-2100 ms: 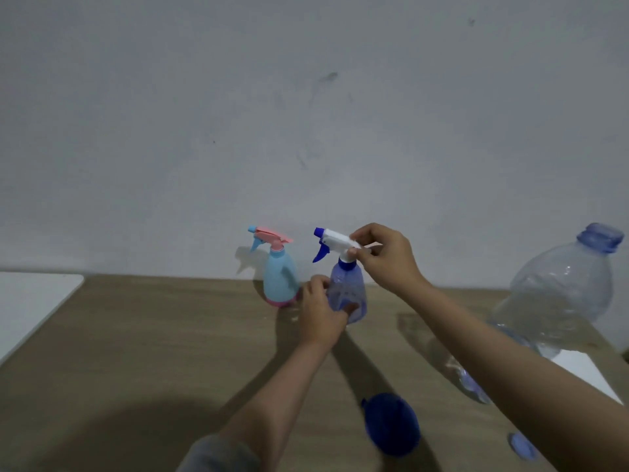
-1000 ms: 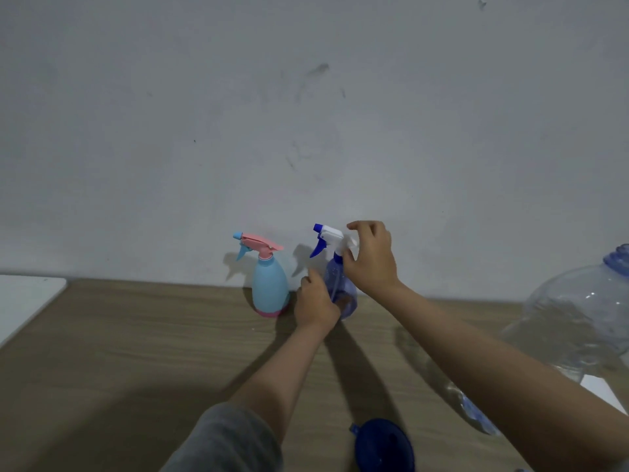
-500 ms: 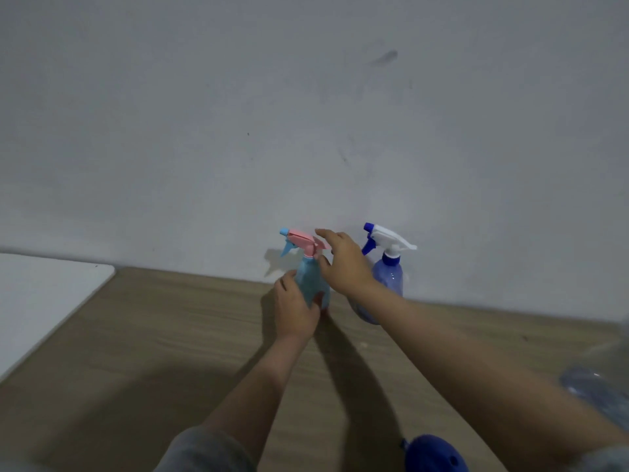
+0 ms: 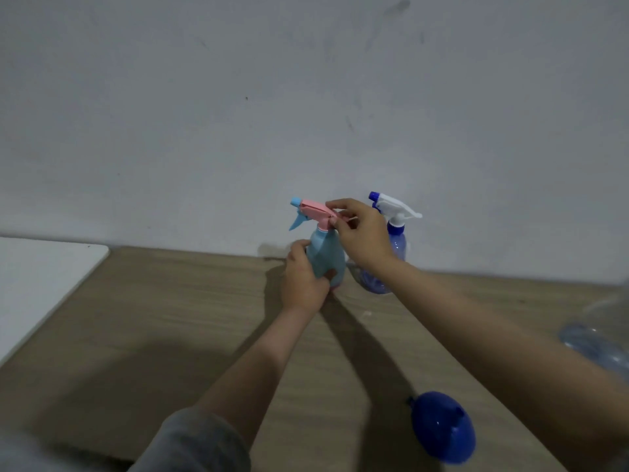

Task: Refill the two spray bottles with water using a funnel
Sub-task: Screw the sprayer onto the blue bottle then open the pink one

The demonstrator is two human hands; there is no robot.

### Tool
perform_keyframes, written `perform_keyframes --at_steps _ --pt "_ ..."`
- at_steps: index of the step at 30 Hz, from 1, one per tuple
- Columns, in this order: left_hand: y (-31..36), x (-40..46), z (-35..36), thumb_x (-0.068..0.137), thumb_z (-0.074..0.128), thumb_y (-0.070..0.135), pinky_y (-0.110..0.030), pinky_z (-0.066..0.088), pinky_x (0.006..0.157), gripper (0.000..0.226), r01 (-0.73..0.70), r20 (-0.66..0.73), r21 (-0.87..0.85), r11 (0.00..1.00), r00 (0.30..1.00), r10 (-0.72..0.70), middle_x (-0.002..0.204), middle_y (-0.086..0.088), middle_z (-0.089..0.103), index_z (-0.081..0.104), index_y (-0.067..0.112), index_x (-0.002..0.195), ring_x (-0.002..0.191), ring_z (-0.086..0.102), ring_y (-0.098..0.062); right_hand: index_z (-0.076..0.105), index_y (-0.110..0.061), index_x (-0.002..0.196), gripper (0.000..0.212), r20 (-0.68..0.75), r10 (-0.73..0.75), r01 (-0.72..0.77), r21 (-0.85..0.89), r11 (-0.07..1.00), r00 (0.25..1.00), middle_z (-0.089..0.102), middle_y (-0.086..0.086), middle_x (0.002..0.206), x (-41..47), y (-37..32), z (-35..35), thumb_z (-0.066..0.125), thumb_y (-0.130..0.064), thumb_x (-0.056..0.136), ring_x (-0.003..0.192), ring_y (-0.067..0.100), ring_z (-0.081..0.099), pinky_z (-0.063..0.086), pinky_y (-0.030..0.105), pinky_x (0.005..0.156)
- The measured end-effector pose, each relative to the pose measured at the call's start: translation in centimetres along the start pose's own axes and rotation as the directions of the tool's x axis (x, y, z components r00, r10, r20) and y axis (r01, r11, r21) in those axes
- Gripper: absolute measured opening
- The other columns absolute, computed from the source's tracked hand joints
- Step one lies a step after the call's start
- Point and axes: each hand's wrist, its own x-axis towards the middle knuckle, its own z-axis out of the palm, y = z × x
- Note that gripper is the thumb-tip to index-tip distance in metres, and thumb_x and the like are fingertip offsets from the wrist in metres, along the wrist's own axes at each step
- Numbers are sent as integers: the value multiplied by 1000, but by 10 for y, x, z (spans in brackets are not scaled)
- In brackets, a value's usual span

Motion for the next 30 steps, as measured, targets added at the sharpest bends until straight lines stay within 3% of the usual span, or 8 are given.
perform_keyframes --at_steps 3,6,11,16,21,24,27,30 --pt "9 -27 -6 69 80 24 -13 40 56 57 -23 46 -50 998 999 25 111 2 59 41 24 111 94 58 -14 69 -19 110 25 -30 0 -1 -2 1000 1000 66 -12 94 -26 -11 -23 62 -9 88 86 6 62 50 13 76" --pt "12 -63 -5 65 82 25 -31 51 68 58 -20 89 -78 997 996 27 109 1 62 43 26 107 96 61 -18 71 -19 109 25 -42 14 -16 -48 999 999 65 -14 90 -59 -17 -44 65 -8 87 79 1 60 45 4 71" --pt "13 -122 -5 62 84 27 -29 47 71 61 -9 155 -27 1000 988 13 108 5 62 47 23 111 98 60 -17 72 -25 105 26 -45 104 -105 -15 994 994 67 -10 84 -121 -10 -66 66 -9 85 76 13 66 57 31 75" --pt "3 -165 -3 63 82 24 -33 49 75 60 -42 189 5 999 981 40 112 1 60 45 25 110 101 58 -20 70 -29 105 29 -25 126 -125 14 992 992 65 -15 81 -166 -11 -77 65 -7 86 75 5 64 55 23 73" --pt "-7 -187 -1 61 81 25 -35 51 73 63 -49 167 4 999 985 47 111 2 59 40 31 109 96 60 -19 70 -25 110 28 4 76 -76 6 997 997 69 -12 89 -191 -12 -77 65 -9 87 82 4 63 50 14 72" --pt "-8 -194 0 65 79 25 -37 51 74 61 -56 159 -3 998 986 55 113 0 57 41 26 113 99 58 -22 68 -24 112 28 -25 69 -67 56 996 997 69 -14 88 -199 -8 -73 67 -12 87 82 3 64 50 14 72" --pt "-7 -196 -1 67 79 23 -31 47 75 63 -68 157 -19 998 985 70 117 -3 54 42 19 118 103 56 -23 61 -19 118 39 -85 188 -171 175 970 979 68 -9 94 -208 -3 -65 75 -23 82 86 5 67 53 18 75" --pt "-3 -193 -6 67 77 16 -25 42 76 70 -53 168 -47 998 984 60 121 -3 55 39 16 126 106 56 -21 60 -17 109 40 -120 253 -230 182 956 960 67 -5 97 -216 2 -56 80 -23 75 92 9 65 54 23 77"
